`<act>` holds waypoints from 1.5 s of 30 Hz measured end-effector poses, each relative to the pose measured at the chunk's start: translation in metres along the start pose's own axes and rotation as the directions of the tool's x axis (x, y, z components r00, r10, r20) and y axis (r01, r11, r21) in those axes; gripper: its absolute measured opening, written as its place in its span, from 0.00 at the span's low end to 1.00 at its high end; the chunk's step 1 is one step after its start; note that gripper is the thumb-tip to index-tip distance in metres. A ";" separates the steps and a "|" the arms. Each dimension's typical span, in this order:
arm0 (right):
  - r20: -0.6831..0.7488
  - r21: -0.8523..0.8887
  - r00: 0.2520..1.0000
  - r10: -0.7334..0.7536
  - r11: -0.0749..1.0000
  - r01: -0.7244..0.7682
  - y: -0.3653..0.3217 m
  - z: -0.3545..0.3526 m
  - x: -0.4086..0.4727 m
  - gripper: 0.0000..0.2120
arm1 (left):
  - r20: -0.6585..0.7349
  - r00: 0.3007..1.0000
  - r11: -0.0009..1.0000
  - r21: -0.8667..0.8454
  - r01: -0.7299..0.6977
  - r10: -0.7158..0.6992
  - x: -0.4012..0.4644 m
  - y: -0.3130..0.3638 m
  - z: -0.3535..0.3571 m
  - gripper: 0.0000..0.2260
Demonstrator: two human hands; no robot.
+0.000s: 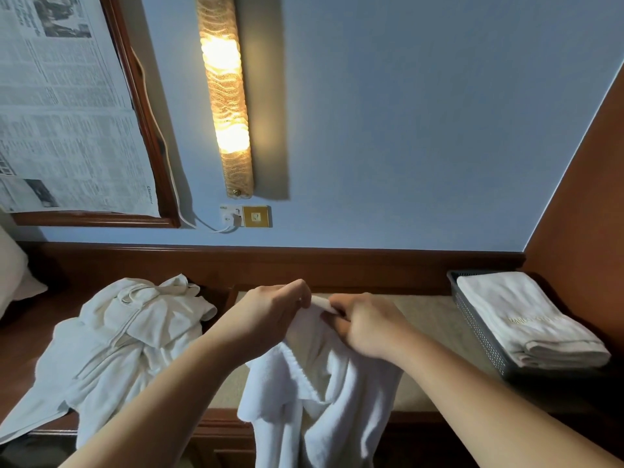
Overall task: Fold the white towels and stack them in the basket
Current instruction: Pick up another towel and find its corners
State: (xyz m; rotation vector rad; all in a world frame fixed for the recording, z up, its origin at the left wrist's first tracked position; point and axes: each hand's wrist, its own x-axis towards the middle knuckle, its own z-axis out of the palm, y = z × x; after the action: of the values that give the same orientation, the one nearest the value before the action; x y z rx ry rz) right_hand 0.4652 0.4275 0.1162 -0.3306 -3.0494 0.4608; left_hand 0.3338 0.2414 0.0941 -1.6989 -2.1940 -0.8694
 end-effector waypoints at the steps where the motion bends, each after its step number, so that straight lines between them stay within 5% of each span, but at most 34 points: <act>1: -0.012 0.011 1.000 -0.009 1.000 0.009 -0.001 -0.007 0.001 0.08 | -0.031 0.999 0.999 0.034 -0.020 0.021 -0.004 -0.003 0.002 0.02; 6: 0.000 -0.010 0.998 -0.057 0.998 0.057 -0.011 -0.037 0.012 0.11 | -0.220 0.974 0.986 0.165 -0.019 0.055 -0.017 -0.007 0.024 0.05; 11: 0.018 -0.009 0.998 -0.054 0.998 0.055 -0.010 -0.054 0.018 0.13 | -0.374 0.895 0.970 -0.081 0.230 -0.243 -0.029 -0.005 0.046 0.17; 14: 0.020 -0.014 0.998 -0.067 0.998 0.068 -0.009 -0.058 0.019 0.17 | -0.421 0.853 0.951 -0.175 0.256 -0.307 -0.031 0.004 0.055 0.19; 21: 0.057 -0.086 0.998 -0.032 0.996 0.037 0.004 -0.061 0.021 0.19 | -0.468 0.701 0.842 -0.314 0.438 -0.539 -0.024 0.014 0.076 0.05; 24: 0.079 -0.128 0.997 0.003 0.992 0.008 0.015 -0.062 0.020 0.18 | -0.344 0.781 0.853 -0.252 0.458 -0.521 -0.018 0.009 0.076 0.05; 28: 0.062 -0.110 0.997 0.037 0.993 -0.030 0.034 -0.061 0.017 0.17 | -0.105 0.959 0.964 0.015 0.266 -0.263 -0.009 0.001 0.058 0.15; 32: 0.061 -0.068 0.998 0.030 0.997 -0.026 0.036 -0.054 0.017 0.14 | -0.069 0.997 0.992 0.113 0.054 -0.047 0.016 0.020 0.050 0.08; 34: 0.064 -0.070 0.998 0.018 0.997 -0.014 0.034 -0.051 0.018 0.12 | -0.085 0.995 0.996 0.070 0.055 -0.049 0.026 0.039 0.053 0.11; 39: 0.031 0.003 0.999 -0.012 1.000 0.012 0.037 -0.054 0.017 0.12 | -0.079 0.902 0.900 -0.147 0.411 -0.425 0.035 0.047 0.070 0.04; 45: 0.049 -0.007 0.999 -0.015 1.000 0.016 0.055 -0.069 0.004 0.17 | -0.127 0.855 0.864 -0.113 0.491 -0.502 0.036 0.040 0.056 0.05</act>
State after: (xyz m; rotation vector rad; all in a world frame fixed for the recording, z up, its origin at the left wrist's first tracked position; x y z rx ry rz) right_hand 0.4769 0.4990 0.1655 -0.3002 -3.0992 0.4635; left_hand 0.3705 0.3084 0.0806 -1.0435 -2.5586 -1.1690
